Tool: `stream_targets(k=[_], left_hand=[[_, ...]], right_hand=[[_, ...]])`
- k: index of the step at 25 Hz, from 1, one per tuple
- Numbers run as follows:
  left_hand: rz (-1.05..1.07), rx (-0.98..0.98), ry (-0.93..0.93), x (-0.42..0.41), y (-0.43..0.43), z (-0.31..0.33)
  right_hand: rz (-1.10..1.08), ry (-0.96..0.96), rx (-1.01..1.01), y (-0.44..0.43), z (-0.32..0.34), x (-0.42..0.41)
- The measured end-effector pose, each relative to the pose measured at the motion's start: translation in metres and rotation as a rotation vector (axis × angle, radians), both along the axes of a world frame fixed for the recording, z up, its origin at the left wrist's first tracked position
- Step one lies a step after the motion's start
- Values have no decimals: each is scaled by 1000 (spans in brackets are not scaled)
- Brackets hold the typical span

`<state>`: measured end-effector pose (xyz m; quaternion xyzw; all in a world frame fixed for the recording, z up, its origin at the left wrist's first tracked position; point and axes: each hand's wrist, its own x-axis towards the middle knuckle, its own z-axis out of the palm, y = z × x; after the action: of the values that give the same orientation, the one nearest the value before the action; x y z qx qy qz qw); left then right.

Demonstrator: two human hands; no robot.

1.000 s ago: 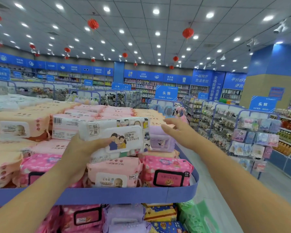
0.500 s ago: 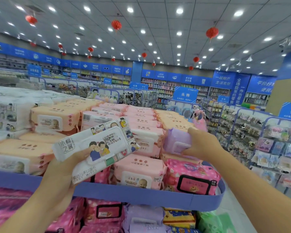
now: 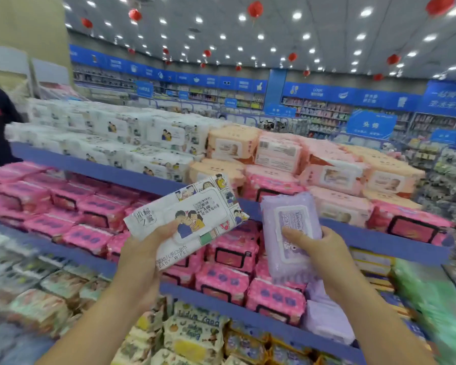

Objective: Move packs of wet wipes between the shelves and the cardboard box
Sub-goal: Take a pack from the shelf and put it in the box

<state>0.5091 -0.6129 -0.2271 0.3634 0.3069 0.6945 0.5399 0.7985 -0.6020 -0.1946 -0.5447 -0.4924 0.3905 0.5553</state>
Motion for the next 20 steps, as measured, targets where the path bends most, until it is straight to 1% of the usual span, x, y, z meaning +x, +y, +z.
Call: stream_targets(k=[2,5,10,14,17,20], left_hand=[[106,-64,11,-82,-51,-18],[315,-167,1,-204,-130,-42],[562,-297,-42,-374,-215,-79],[710,-407,-74,-496,-243,-122],[798,-486,-26,-584,-245,-152],[834,-595,29,-673,-240,-178]], right_hand=[[77,69,-68,-19,-34,-83],[218,109,-175,-50,-75,-221],[413,127,-250,-77,-119,-427],[525,141,-303,-70,-165,-575],[564,174,-361,-54,-210,-682],[587,144,-444,-43,-243,-777]])
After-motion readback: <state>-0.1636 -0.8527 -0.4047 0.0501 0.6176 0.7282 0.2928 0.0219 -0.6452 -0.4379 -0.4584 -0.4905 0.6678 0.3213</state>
